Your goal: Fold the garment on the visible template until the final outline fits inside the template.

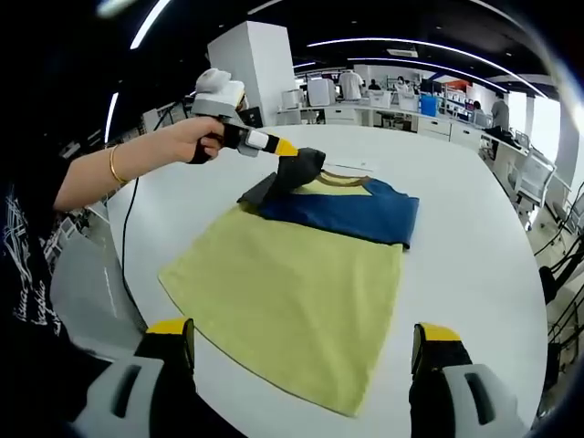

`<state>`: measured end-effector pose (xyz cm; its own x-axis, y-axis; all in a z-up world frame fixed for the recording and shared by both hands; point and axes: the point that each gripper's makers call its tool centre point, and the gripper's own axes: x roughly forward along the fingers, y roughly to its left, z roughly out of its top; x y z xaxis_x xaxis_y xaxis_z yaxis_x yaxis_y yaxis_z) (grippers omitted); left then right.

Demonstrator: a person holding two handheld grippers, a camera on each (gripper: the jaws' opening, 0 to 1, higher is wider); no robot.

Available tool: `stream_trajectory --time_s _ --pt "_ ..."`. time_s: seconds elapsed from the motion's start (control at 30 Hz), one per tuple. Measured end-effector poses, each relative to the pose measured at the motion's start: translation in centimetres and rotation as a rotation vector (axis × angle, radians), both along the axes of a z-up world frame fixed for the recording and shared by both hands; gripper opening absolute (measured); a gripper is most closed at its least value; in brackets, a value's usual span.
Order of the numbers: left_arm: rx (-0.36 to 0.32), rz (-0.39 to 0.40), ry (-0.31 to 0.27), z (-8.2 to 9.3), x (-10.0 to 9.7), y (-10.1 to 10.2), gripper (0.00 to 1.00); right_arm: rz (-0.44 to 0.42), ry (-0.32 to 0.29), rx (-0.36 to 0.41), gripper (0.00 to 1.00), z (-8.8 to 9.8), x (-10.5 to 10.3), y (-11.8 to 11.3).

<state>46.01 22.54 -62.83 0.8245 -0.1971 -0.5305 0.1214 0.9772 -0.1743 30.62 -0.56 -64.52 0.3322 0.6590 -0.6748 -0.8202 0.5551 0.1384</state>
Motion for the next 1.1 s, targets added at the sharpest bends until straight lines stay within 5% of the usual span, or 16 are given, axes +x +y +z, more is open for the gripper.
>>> stream_trajectory --time_s 1.1 --pt "0.011 -0.143 0.090 -7.2 -0.2 -6.2 0.00 -0.033 0.048 -0.008 0.99 -2.0 0.2 -1.0"
